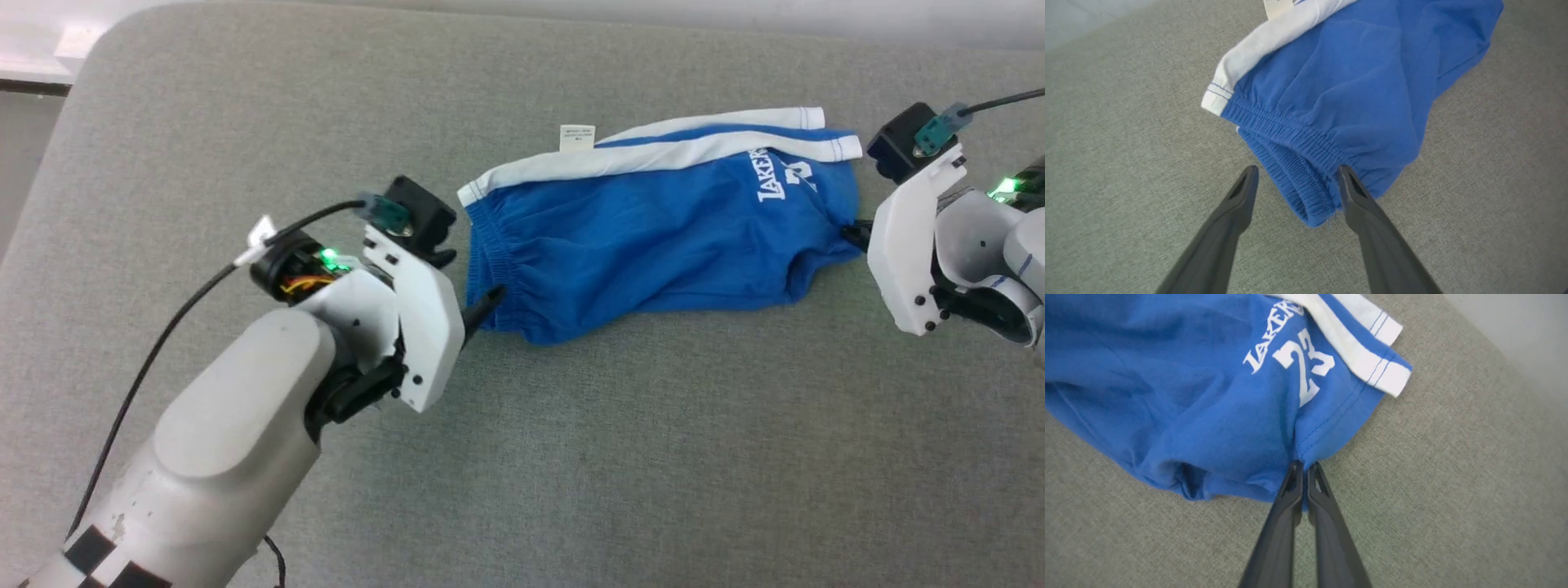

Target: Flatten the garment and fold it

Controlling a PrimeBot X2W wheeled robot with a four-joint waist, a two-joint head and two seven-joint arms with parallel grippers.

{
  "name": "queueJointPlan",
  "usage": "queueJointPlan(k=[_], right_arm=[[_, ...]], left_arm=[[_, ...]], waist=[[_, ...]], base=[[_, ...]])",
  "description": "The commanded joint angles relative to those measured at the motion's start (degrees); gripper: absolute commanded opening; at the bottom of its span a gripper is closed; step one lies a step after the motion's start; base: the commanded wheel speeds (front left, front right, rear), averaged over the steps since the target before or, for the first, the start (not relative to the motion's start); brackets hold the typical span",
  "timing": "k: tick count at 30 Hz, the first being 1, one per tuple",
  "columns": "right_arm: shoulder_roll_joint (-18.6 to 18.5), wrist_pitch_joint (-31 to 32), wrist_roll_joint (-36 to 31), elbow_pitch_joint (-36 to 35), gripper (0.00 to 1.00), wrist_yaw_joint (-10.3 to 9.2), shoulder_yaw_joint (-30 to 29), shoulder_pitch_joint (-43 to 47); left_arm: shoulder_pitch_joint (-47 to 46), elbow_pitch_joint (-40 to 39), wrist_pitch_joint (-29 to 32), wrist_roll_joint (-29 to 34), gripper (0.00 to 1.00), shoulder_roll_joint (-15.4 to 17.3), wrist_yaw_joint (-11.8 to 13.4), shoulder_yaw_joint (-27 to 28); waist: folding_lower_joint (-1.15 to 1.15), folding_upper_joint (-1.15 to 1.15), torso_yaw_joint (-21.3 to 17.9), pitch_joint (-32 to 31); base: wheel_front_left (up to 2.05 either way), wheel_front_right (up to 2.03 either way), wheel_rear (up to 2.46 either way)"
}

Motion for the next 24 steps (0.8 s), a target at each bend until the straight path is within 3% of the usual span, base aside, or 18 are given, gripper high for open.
queueJointPlan(k=[1,9,15,16,17,24], right_arm=[[0.5,-0.5,-0.4,0.2,0.0,0.29,0.4,-0.6],[1.9,-0.3,-1.2,0.6,0.0,0.29,1.9,-2.5],[2.6,-0.7,-1.2,0.9,0.0,0.29,2.5,-3.0],[2.8,-1.2,-1.1,1.0,0.0,0.29,2.5,-3.0],[2.8,-1.7,-0.9,1.0,0.0,0.29,2.6,-2.9],[0.6,-8.1,0.8,-0.3,0.0,0.29,2.6,-1.0]], left_arm=[[-1.4,1.2,0.5,-0.8,1.0,-0.8,-0.3,-0.7],[-3.7,11.3,3.9,-1.2,1.0,-3.2,-0.8,-6.9],[-4.7,14.7,4.5,-2.2,0.98,-3.4,-0.9,-12.2],[-4.9,15.0,3.8,-2.7,0.32,-3.3,-0.9,-12.8],[-5.0,15.2,2.5,-3.2,0.0,-3.2,-0.9,-12.8],[-4.7,14.8,-7.5,-6.3,0.0,-1.0,-0.9,-8.9]], waist=[[0.0,0.0,-0.6,0.8],[0.0,0.0,-2.4,2.5],[0.0,0.0,-3.2,2.6],[0.0,0.0,-3.3,2.4],[0.0,0.0,-3.4,2.1],[0.0,0.0,-4.2,-2.4]], base=[[0.0,0.0,0.0],[0.0,0.0,0.0],[0.0,0.0,0.0],[0.0,0.0,0.0],[0.0,0.0,0.0],[0.0,0.0,0.0]])
